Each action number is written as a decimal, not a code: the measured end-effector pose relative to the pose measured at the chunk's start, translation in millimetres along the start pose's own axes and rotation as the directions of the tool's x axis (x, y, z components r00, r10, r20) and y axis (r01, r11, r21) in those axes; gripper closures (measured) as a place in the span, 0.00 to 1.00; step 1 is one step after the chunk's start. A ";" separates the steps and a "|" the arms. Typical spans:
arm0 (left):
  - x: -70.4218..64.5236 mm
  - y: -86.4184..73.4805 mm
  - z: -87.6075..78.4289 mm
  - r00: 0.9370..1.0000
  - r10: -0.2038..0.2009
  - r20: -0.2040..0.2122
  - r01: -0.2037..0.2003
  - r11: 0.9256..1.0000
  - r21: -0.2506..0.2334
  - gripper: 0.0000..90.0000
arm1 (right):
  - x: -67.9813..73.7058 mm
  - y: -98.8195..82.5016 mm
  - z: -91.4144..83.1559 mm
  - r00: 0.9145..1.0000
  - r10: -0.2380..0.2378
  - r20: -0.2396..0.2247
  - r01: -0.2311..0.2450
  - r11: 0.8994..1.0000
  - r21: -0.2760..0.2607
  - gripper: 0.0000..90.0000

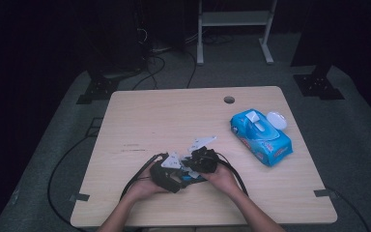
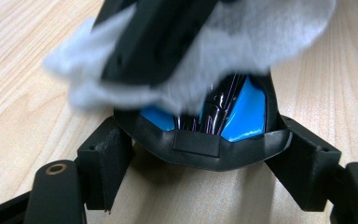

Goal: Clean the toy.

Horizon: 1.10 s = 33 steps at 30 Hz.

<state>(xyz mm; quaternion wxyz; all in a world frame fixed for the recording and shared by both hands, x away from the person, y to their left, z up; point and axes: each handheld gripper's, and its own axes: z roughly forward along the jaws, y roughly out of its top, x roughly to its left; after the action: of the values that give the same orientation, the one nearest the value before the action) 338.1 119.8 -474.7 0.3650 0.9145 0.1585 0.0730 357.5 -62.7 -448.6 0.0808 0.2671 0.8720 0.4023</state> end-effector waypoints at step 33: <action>0.6 -1.8 -0.4 1.000 0.000 0.001 0.000 1.000 -0.007 0.29 | -31.8 -29.0 -34.5 0.995 0.054 0.088 -0.057 0.998 0.029 0.92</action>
<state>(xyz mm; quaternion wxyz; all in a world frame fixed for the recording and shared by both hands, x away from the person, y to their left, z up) 338.1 121.5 -475.7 0.3681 0.9134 0.1579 0.0730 360.4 -117.7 -449.6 0.1032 0.3098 0.8660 0.3786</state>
